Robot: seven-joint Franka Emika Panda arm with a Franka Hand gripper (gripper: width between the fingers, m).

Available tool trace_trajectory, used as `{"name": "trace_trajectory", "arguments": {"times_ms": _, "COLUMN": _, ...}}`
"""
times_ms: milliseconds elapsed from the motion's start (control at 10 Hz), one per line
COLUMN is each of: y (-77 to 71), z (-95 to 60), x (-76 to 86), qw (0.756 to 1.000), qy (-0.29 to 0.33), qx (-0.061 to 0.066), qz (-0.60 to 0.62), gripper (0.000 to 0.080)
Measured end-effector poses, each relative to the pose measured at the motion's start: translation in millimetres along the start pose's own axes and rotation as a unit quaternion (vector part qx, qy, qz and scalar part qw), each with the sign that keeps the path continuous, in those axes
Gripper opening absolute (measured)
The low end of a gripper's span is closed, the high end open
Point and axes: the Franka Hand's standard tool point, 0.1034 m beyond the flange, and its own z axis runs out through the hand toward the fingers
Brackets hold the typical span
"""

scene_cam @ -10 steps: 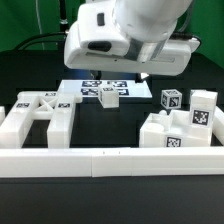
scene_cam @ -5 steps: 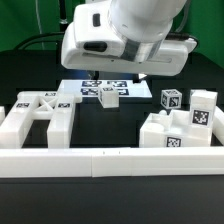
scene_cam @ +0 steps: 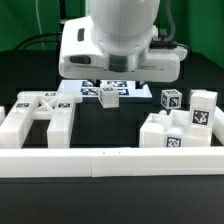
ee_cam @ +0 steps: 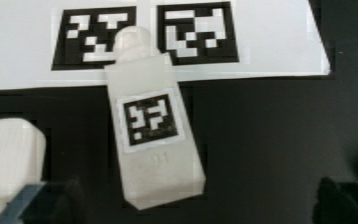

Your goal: Assemble chair

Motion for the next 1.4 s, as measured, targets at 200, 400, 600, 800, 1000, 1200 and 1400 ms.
{"name": "trace_trajectory", "arguments": {"times_ms": 200, "y": 1.3, "z": 3.7, "x": -2.5, "qw": 1.0, "qy": -0.014, "qx": 0.001, "qz": -0.005, "gripper": 0.0649}}
{"name": "trace_trajectory", "arguments": {"times_ms": 400, "y": -1.8, "z": 11.3, "x": -6.8, "qw": 0.998, "qy": -0.055, "qx": 0.005, "qz": -0.019, "gripper": 0.0649}}
{"name": "trace_trajectory", "arguments": {"times_ms": 600, "y": 3.5, "z": 16.9, "x": -6.3, "qw": 0.994, "qy": -0.104, "qx": 0.01, "qz": -0.018, "gripper": 0.0649}}
{"name": "trace_trajectory", "arguments": {"times_ms": 800, "y": 8.2, "z": 22.9, "x": 1.6, "qw": 0.994, "qy": -0.108, "qx": 0.007, "qz": -0.015, "gripper": 0.0649}}
{"name": "trace_trajectory", "arguments": {"times_ms": 1000, "y": 14.0, "z": 31.5, "x": 1.2, "qw": 0.994, "qy": -0.11, "qx": 0.009, "qz": -0.009, "gripper": 0.0649}}
{"name": "trace_trajectory", "arguments": {"times_ms": 1200, "y": 12.9, "z": 37.6, "x": 2.3, "qw": 0.994, "qy": -0.107, "qx": 0.008, "qz": -0.007, "gripper": 0.0649}}
{"name": "trace_trajectory", "arguments": {"times_ms": 1400, "y": 10.2, "z": 42.1, "x": 3.3, "qw": 0.994, "qy": -0.105, "qx": 0.007, "qz": 0.0, "gripper": 0.0649}}
